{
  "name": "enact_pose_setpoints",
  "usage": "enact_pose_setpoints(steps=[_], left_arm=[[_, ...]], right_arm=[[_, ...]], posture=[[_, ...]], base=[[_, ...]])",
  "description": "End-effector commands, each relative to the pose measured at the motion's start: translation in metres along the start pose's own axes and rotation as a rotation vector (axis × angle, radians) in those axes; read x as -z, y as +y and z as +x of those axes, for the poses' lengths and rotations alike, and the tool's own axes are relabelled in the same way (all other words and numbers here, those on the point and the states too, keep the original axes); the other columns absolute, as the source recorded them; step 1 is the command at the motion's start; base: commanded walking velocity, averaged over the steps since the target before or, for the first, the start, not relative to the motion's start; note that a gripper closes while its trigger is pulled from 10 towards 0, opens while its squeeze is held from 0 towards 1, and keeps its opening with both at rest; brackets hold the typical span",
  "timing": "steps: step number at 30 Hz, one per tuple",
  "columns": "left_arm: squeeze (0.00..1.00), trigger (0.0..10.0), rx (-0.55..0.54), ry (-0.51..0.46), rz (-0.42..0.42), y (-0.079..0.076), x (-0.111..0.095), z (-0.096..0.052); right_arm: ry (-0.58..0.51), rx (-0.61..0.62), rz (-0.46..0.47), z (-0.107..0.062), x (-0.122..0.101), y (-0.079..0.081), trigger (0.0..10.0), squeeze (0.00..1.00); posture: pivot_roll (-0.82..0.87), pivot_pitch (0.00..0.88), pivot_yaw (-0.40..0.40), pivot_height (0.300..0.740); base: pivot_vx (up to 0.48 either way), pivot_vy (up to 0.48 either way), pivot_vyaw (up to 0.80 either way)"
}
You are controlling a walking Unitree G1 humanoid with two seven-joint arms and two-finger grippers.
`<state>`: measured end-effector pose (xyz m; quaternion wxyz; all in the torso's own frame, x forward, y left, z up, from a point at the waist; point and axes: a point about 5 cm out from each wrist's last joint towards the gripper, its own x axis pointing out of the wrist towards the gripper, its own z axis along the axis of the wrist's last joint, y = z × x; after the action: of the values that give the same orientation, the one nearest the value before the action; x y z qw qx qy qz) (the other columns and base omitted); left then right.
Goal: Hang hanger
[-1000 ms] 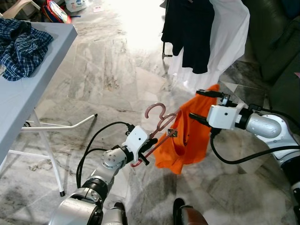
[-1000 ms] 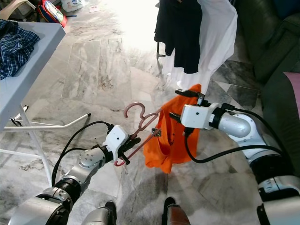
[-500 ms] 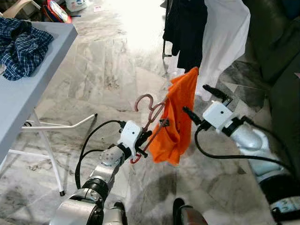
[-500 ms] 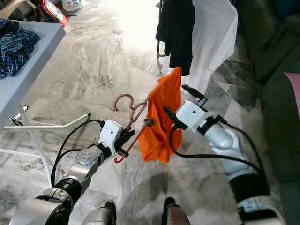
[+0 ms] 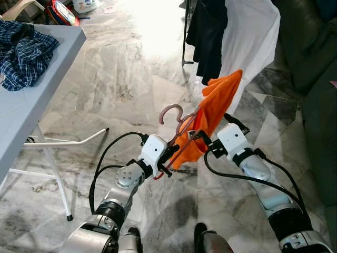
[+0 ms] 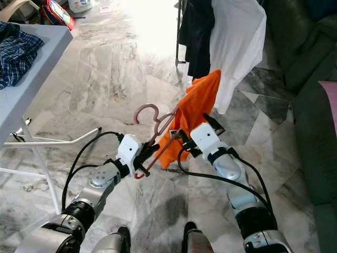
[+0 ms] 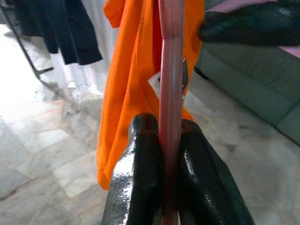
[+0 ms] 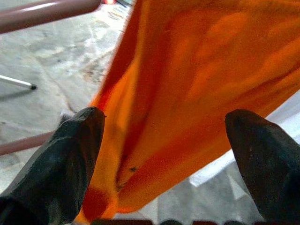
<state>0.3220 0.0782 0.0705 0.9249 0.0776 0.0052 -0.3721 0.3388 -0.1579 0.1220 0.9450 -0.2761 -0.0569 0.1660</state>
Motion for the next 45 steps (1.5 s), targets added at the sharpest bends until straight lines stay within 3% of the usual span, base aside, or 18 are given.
enact_pose_setpoints(steps=[1,14,15,16,17,18,45], left_arm=[[0.00,0.0,0.038,-0.031,0.021,-0.005,-0.002,-0.001],[0.00,0.0,0.148,-0.057,0.015,-0.023,0.000,-0.002],[0.00,0.0,0.153,-0.060,0.013,-0.024,-0.001,-0.001],[0.00,0.0,0.161,-0.064,0.012,-0.025,-0.002,-0.001],[0.00,0.0,0.161,-0.064,0.012,-0.025,-0.002,-0.001],[0.00,0.0,0.164,-0.065,0.012,-0.026,-0.002,-0.001],[0.00,0.0,0.178,-0.072,0.003,-0.028,-0.004,0.000]], right_arm=[[0.015,0.001,-0.016,0.000,0.002,0.002,10.0,0.00],[0.024,0.014,0.024,0.010,0.000,0.009,9.7,0.00],[0.027,0.014,0.026,0.010,0.001,0.009,4.4,0.00],[0.034,0.014,0.028,0.010,0.002,0.010,2.0,0.00],[0.034,0.014,0.028,0.010,0.002,0.010,2.0,0.00],[0.038,0.014,0.032,0.010,0.002,0.010,0.0,0.00],[0.091,0.112,0.055,0.005,0.015,0.001,0.0,0.00]], posture=[[0.00,0.254,0.031,0.740],[-0.01,0.258,0.032,0.740],[-0.01,0.259,0.033,0.740],[-0.01,0.259,0.033,0.740],[-0.01,0.259,0.033,0.740],[-0.01,0.259,0.033,0.740],[-0.02,0.269,0.030,0.740]], base=[[0.000,0.000,0.00],[0.000,0.000,0.00],[0.000,0.000,0.00],[0.000,0.000,0.00],[0.000,0.000,0.00],[0.000,0.000,0.00],[0.000,0.000,0.00]])
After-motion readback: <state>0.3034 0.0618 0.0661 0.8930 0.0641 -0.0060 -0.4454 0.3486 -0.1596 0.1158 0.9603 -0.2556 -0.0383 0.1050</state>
